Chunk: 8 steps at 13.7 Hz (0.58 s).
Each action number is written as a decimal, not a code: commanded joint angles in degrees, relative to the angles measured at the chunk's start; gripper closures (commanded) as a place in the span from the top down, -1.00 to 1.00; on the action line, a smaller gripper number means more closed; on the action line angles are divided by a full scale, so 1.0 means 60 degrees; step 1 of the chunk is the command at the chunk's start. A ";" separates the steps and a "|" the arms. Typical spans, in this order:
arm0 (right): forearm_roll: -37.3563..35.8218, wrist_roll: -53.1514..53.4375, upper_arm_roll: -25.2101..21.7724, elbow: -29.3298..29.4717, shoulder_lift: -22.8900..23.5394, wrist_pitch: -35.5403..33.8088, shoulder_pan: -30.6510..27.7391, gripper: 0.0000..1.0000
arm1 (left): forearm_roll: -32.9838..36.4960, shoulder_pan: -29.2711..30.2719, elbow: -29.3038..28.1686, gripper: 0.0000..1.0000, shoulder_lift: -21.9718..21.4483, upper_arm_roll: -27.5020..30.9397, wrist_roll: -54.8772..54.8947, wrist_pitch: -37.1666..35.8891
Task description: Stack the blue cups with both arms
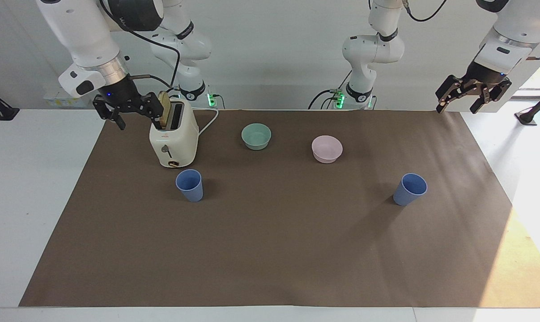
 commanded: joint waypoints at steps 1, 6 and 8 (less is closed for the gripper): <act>0.0127 0.0153 0.0045 -0.0168 -0.0168 0.0151 -0.0093 1.00 | 0.0092 0.0094 -0.0209 1.00 -0.0154 -0.0078 -0.0010 -0.0008; 0.0127 0.0153 0.0045 -0.0168 -0.0168 0.0151 -0.0093 1.00 | 0.0092 0.0094 -0.0209 1.00 -0.0168 -0.0078 0.0034 0.0050; 0.0127 0.0153 0.0045 -0.0168 -0.0168 0.0151 -0.0093 1.00 | 0.0092 0.0094 -0.0223 1.00 -0.0168 -0.0078 0.0078 0.0065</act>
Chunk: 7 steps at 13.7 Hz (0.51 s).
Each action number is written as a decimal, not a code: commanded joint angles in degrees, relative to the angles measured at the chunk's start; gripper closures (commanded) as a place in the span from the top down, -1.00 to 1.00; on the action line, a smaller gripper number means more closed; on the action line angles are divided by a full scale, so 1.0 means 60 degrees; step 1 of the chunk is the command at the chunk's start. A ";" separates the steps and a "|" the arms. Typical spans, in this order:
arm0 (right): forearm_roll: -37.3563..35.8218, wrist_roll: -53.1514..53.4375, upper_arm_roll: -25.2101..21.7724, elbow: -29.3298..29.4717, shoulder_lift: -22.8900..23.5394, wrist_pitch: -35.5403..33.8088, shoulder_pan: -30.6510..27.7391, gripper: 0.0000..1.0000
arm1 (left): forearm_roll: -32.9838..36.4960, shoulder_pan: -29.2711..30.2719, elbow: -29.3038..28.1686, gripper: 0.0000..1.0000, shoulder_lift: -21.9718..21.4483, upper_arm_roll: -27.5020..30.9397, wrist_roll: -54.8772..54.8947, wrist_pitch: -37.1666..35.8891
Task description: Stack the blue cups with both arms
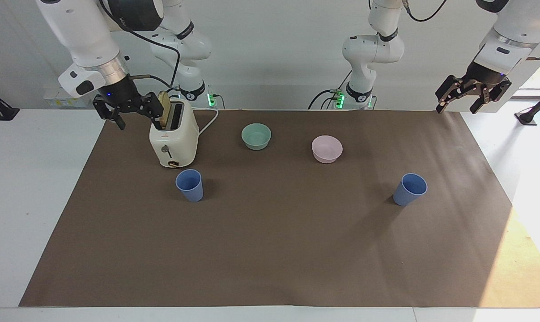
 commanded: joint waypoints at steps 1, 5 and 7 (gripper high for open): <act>0.0127 0.0153 0.0045 -0.0168 -0.0168 0.0151 -0.0093 1.00 | 0.0092 0.0094 -0.0218 1.00 -0.0168 -0.0078 0.0093 0.0123; 0.0127 0.0153 0.0044 -0.0168 -0.0168 0.0151 -0.0093 1.00 | 0.0048 0.0109 -0.0247 1.00 -0.0154 -0.0078 0.0122 0.0532; 0.0127 0.0153 0.0045 -0.0168 -0.0168 0.0151 -0.0093 1.00 | 0.0033 0.0109 -0.0495 1.00 -0.0139 -0.0078 0.0137 0.1029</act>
